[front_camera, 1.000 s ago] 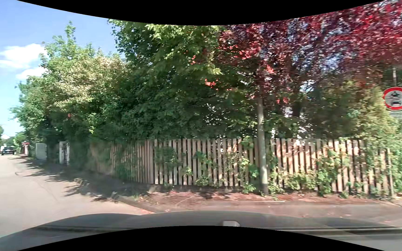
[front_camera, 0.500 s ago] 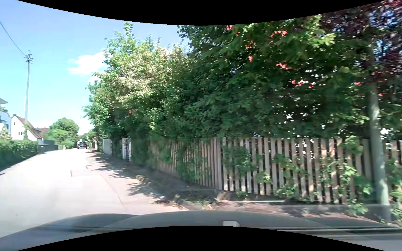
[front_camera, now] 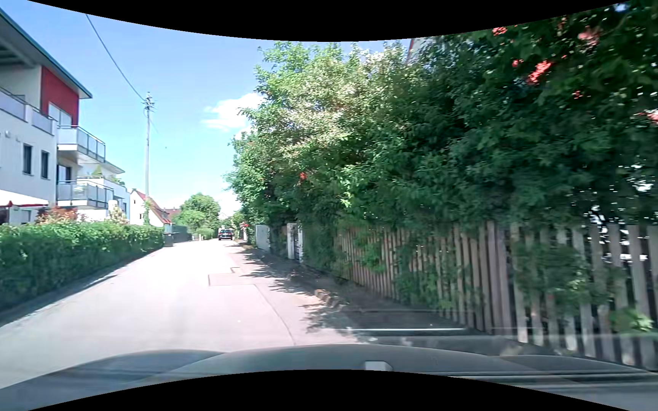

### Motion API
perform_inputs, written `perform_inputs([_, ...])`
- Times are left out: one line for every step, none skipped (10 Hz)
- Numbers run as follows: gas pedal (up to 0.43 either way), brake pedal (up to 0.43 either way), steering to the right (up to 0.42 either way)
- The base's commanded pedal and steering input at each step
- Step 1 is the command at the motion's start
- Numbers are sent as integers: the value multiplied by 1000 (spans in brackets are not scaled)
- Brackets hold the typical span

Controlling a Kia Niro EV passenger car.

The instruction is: Follow the waypoints while adhering to traffic rules and regulations

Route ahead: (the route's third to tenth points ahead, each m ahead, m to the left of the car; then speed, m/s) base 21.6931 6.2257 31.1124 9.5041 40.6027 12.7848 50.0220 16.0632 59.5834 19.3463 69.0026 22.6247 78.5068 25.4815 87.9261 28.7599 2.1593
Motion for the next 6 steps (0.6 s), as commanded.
perform_inputs([59,0,-782])
perform_inputs([67,0,-752])
perform_inputs([79,0,-710])
perform_inputs([79,0,-676])
perform_inputs([87,0,-629])
perform_inputs([87,0,-595])
